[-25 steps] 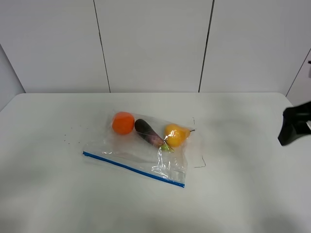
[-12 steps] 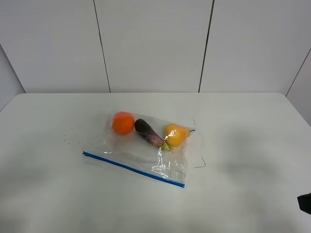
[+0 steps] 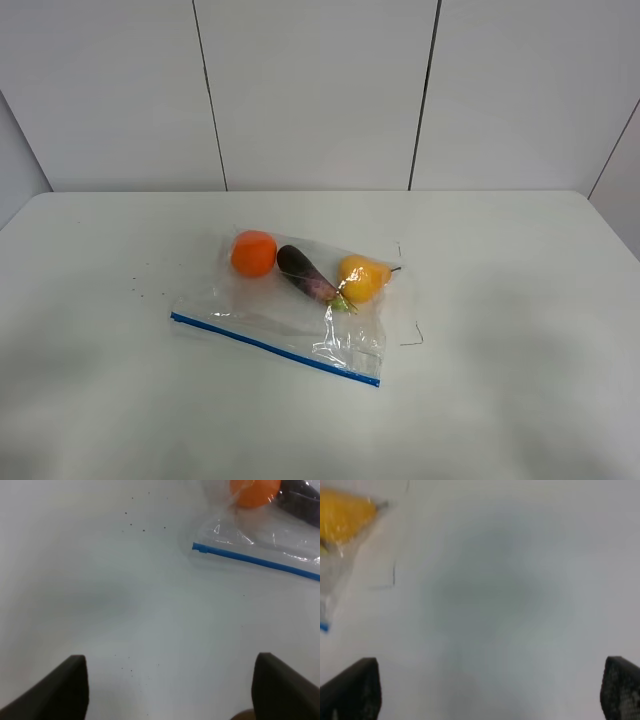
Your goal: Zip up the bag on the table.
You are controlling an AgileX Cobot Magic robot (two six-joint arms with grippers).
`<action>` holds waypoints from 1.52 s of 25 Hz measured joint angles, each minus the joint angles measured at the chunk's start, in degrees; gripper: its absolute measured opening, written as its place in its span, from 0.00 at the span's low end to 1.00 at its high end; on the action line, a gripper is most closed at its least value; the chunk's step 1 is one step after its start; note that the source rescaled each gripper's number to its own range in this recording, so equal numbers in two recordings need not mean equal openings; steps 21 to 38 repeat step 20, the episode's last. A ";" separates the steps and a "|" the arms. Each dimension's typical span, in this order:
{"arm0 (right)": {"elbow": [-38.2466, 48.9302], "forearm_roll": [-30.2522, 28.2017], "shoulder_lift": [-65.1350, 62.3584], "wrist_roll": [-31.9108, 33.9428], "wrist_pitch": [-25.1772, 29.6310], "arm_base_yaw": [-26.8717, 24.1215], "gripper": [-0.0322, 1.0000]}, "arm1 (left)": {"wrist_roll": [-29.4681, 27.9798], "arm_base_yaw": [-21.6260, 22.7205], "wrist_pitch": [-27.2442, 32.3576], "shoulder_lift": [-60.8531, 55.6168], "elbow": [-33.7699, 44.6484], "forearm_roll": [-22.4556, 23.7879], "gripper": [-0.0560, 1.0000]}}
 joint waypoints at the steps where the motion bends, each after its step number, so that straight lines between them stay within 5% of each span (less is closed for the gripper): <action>1: 0.00 -0.54 -2.07 0.77 0.00 0.00 0.97 | 0.00 0.00 0.00 0.00 0.00 0.00 0.98; 38: 0.07 -1.80 -3.90 2.23 0.00 0.66 0.97 | 0.00 0.00 0.00 0.00 0.00 0.00 0.98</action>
